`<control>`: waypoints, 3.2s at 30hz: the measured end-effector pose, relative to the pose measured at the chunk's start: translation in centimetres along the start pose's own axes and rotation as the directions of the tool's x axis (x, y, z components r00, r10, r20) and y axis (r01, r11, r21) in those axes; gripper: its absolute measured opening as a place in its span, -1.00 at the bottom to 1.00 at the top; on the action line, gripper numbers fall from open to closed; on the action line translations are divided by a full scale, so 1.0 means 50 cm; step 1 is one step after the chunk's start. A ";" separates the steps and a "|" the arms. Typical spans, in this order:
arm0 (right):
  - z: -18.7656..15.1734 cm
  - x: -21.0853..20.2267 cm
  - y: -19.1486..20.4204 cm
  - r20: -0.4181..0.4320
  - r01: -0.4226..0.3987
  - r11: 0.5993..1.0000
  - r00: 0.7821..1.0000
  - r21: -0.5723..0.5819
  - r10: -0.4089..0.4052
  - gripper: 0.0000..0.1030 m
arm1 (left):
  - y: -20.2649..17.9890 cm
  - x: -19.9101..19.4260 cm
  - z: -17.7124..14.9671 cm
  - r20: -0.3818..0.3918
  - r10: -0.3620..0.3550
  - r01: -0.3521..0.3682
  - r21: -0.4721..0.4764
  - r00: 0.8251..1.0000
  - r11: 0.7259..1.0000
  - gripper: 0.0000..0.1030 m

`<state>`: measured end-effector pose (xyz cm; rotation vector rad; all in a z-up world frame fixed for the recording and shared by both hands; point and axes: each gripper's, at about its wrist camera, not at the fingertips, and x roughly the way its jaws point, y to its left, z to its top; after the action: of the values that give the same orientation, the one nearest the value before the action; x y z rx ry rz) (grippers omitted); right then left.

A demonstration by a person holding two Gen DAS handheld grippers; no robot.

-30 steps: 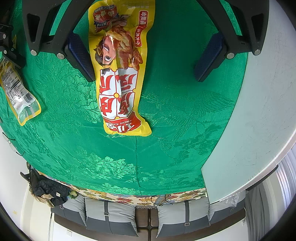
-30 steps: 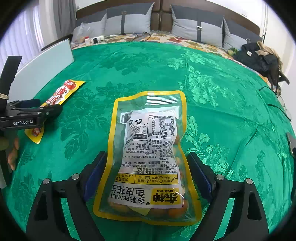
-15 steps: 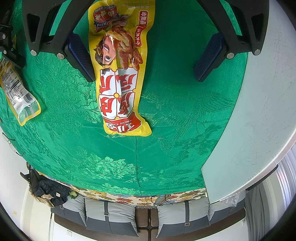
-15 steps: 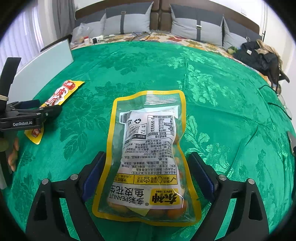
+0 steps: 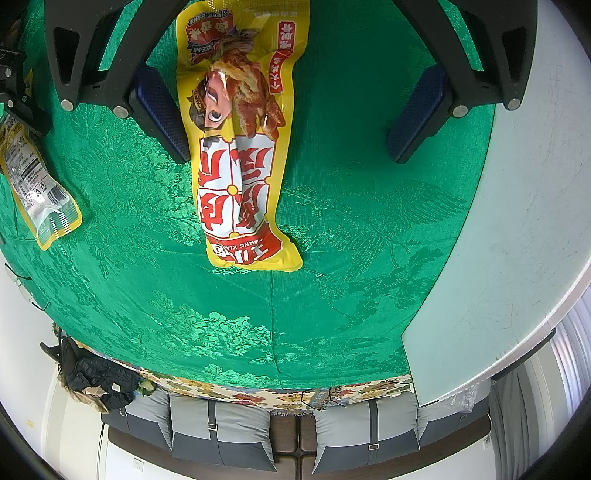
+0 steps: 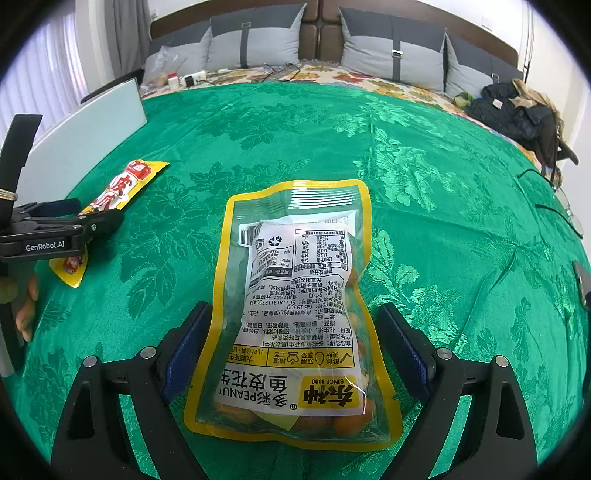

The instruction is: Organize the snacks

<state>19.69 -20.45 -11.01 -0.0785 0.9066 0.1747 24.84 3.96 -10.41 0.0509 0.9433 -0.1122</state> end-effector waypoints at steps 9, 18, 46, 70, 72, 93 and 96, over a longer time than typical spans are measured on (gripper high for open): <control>0.000 0.000 0.000 0.000 0.000 1.000 1.000 0.000 0.000 0.79 | 0.000 0.000 0.000 0.000 0.000 0.000 0.000 1.000 1.000 1.00; 0.000 0.000 0.000 0.000 0.000 1.000 1.000 0.000 0.000 0.79 | 0.000 0.000 0.000 0.000 0.000 0.000 0.000 1.000 1.000 1.00; -0.001 -0.001 0.001 0.000 0.000 1.000 1.000 -0.001 0.000 0.79 | 0.001 0.000 0.000 0.001 -0.001 0.001 0.000 1.000 1.000 1.00; -0.003 -0.002 0.002 0.000 0.001 1.000 1.000 -0.003 -0.001 0.79 | 0.001 0.000 0.000 0.001 -0.001 0.001 0.000 1.000 1.000 1.00; -0.003 -0.002 0.002 -0.003 -0.003 1.000 1.000 -0.003 0.003 0.79 | 0.001 0.000 0.000 0.001 -0.002 0.002 -0.001 1.000 1.000 1.00; 0.078 -0.107 0.025 -0.209 -0.095 0.992 0.972 0.084 0.111 0.23 | 0.053 -0.219 -0.079 -0.075 -0.328 0.312 -0.171 0.942 0.934 -0.07; 0.116 -0.142 0.076 -0.166 -0.138 0.987 0.975 0.079 0.149 0.23 | 0.106 -0.295 -0.081 -0.019 -0.368 0.355 -0.222 0.929 0.908 -0.07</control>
<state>19.22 -16.75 -1.84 0.0351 1.0896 0.2753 13.63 10.69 -0.83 -0.3263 1.0138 -0.3536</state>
